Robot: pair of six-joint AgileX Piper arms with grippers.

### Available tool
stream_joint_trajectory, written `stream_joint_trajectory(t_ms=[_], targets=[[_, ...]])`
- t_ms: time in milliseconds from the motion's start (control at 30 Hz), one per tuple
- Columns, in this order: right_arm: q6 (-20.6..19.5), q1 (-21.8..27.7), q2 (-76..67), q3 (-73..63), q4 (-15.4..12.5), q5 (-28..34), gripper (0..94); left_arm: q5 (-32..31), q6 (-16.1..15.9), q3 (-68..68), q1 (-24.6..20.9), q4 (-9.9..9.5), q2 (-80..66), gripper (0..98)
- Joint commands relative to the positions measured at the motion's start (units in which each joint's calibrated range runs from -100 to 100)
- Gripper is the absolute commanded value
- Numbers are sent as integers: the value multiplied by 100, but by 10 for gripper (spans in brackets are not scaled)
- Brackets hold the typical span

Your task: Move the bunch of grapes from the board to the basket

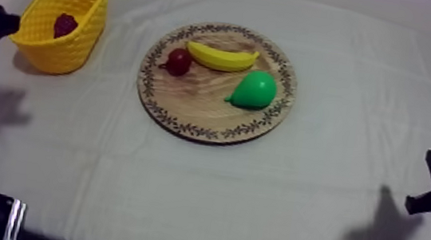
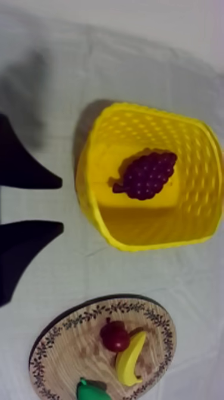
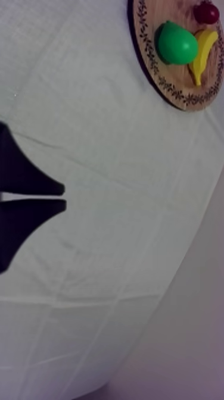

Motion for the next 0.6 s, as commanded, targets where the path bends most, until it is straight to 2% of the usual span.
stream_joint_trajectory(t_ms=[0,233,400,567], targets=[[-3,-1,0,0,-1,-1,3,-374,49,886,1,-22,-1014,182],[-4,-1,0,0,-1,-1,3,-765,369,2228,-88,-255,-2539,33],[-4,-1,0,0,-1,-1,3,-715,372,2948,-194,-302,-3452,6],[-4,-1,0,0,-1,-1,3,-587,715,3423,-233,-400,-4134,1]])
